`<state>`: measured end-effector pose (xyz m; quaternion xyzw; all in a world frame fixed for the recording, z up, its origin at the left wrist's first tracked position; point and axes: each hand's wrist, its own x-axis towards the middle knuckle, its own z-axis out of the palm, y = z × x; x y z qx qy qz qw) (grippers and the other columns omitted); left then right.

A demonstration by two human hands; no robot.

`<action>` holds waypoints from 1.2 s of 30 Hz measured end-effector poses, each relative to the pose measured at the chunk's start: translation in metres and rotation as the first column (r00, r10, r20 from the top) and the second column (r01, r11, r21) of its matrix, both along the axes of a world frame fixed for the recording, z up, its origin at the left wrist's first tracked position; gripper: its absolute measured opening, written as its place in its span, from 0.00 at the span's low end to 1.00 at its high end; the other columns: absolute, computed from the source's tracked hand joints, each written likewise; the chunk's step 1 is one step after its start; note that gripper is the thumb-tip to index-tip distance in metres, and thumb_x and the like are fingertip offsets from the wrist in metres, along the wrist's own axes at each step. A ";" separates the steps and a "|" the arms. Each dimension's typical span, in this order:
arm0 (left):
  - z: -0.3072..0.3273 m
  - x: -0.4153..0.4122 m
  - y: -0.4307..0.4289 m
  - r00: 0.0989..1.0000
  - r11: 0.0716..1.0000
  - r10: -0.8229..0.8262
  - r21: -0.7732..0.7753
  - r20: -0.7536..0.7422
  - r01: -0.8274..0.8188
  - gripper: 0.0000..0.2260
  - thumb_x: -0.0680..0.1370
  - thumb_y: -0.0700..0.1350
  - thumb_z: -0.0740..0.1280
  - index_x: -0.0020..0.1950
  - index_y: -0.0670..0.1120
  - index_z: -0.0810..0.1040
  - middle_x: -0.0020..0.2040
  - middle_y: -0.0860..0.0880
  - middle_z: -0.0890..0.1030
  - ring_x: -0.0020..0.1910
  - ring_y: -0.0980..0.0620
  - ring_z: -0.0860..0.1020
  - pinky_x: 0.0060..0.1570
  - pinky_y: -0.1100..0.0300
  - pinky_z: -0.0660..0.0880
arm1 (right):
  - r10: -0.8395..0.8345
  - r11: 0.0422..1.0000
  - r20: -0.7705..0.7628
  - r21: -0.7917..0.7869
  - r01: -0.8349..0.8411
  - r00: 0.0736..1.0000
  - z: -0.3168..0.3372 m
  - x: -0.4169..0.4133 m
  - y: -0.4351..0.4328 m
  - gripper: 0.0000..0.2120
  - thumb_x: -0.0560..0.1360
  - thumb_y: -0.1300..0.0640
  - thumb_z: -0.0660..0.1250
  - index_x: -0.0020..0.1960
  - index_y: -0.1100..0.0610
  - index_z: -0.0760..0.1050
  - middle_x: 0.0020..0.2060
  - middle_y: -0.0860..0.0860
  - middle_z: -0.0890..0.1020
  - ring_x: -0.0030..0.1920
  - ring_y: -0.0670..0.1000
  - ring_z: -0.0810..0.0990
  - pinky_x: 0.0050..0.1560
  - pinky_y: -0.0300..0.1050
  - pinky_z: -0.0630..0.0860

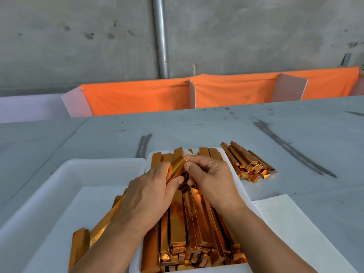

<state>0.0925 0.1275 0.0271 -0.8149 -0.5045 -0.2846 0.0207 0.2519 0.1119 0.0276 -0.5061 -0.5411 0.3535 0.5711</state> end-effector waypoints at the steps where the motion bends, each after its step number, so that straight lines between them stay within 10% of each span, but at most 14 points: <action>1: 0.000 0.000 0.000 1.000 1.000 -0.006 0.000 0.017 0.006 0.24 0.74 0.67 0.51 0.60 0.54 0.69 0.38 0.58 0.71 0.34 0.58 0.71 0.33 0.70 0.63 | 0.005 1.000 -0.003 0.005 -0.005 1.000 0.000 0.000 0.000 0.10 0.79 0.58 0.67 0.58 0.51 0.84 0.41 0.46 0.84 0.31 0.42 0.80 0.35 0.31 0.74; 15: -0.001 0.007 0.000 0.998 0.999 -0.032 0.018 -0.048 0.033 0.29 0.75 0.65 0.43 0.70 0.53 0.62 0.56 0.56 0.78 0.47 0.57 0.79 0.43 0.59 0.78 | 0.054 0.996 0.122 0.061 -0.062 0.991 -0.002 -0.004 -0.002 0.10 0.80 0.58 0.66 0.54 0.45 0.82 0.39 0.44 0.84 0.34 0.43 0.81 0.37 0.35 0.77; 26: -0.007 0.007 0.004 0.997 0.997 -0.075 -0.025 0.000 0.075 0.31 0.75 0.66 0.45 0.72 0.51 0.63 0.58 0.51 0.78 0.50 0.52 0.79 0.46 0.52 0.79 | 0.069 0.988 -0.308 -0.108 -0.106 0.949 0.007 0.004 -0.001 0.09 0.82 0.56 0.62 0.53 0.56 0.81 0.39 0.53 0.84 0.25 0.48 0.76 0.21 0.38 0.68; 36: -0.008 0.006 0.004 0.994 0.994 -0.107 -0.027 -0.004 0.107 0.32 0.74 0.67 0.43 0.73 0.53 0.61 0.60 0.51 0.78 0.52 0.50 0.80 0.47 0.50 0.79 | 0.134 0.984 -0.291 -0.077 -0.162 0.947 0.005 0.005 0.000 0.04 0.78 0.58 0.69 0.49 0.57 0.82 0.31 0.56 0.80 0.25 0.48 0.75 0.22 0.38 0.69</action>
